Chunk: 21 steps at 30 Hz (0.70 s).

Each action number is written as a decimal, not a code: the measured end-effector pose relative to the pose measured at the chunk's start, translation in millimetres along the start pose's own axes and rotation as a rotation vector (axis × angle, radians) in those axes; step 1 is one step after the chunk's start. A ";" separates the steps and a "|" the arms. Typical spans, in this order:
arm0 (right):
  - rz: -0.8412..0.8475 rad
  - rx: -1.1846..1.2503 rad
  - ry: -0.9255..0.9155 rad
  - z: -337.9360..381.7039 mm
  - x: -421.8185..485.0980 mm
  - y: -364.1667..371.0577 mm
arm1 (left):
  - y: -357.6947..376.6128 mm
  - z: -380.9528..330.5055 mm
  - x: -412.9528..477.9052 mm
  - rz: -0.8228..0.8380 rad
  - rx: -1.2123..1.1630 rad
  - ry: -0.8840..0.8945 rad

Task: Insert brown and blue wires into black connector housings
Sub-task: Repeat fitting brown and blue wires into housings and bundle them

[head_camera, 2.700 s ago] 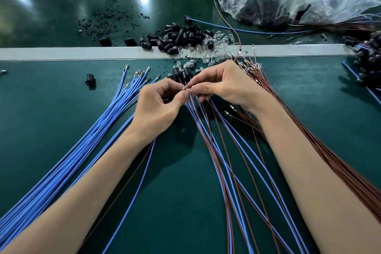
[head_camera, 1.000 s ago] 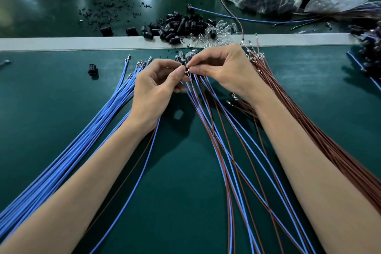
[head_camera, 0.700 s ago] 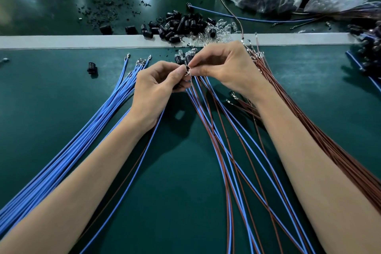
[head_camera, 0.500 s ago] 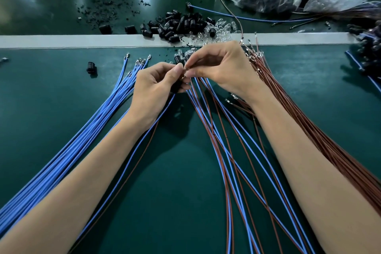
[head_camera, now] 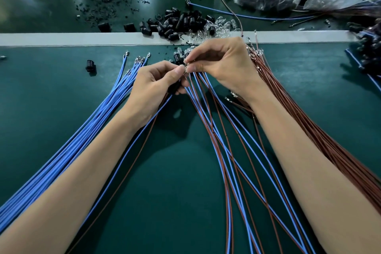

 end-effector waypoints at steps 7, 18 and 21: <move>0.067 -0.015 -0.020 6.8 -1.0 -1.8 | 3.1 -1.2 -2.2 0.056 0.000 0.004; 0.112 -0.030 -0.028 8.1 -1.0 5.5 | 2.8 0.1 -1.0 0.045 -0.082 -0.032; 0.107 -0.020 -0.020 7.4 -2.0 8.4 | 3.5 -0.6 -1.0 0.066 -0.096 -0.040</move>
Point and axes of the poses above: each hand's wrist, its own x-axis towards the middle knuckle, its own y-axis out of the palm, z = x × y, the point moved 9 cm from there along x, towards the middle knuckle, and after that the axes turned 4 degrees about -z, right-handed, at the moved point
